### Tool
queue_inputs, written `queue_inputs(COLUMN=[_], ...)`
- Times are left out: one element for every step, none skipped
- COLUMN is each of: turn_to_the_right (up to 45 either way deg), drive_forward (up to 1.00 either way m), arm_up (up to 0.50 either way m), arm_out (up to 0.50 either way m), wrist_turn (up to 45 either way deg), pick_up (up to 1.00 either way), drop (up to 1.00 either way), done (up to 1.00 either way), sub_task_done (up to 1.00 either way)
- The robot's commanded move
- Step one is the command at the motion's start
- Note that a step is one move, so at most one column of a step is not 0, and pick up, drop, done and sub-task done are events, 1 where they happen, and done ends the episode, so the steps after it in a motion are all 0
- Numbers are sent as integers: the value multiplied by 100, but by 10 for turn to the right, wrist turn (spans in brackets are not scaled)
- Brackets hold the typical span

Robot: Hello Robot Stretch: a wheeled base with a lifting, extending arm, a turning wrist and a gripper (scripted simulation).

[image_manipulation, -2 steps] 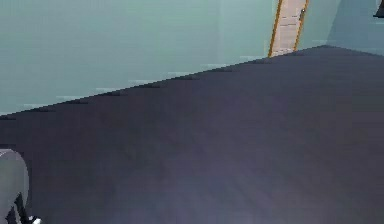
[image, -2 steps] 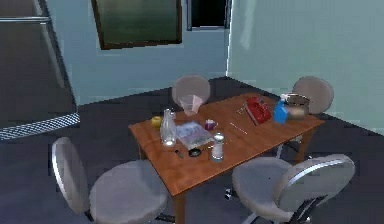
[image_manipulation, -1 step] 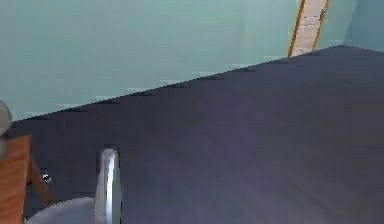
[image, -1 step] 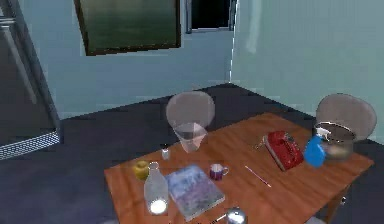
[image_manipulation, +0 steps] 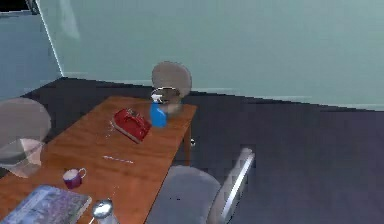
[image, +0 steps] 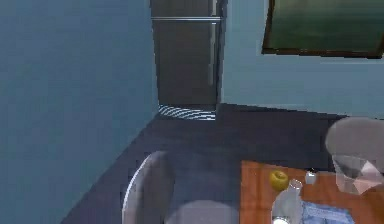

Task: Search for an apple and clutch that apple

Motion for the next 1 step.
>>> queue_inputs(turn_to_the_right=[-450], drive_forward=[0], arm_up=[0], arm_out=[0], wrist_turn=[0], pick_up=[0], drop=[0], done=[0], sub_task_done=[0])
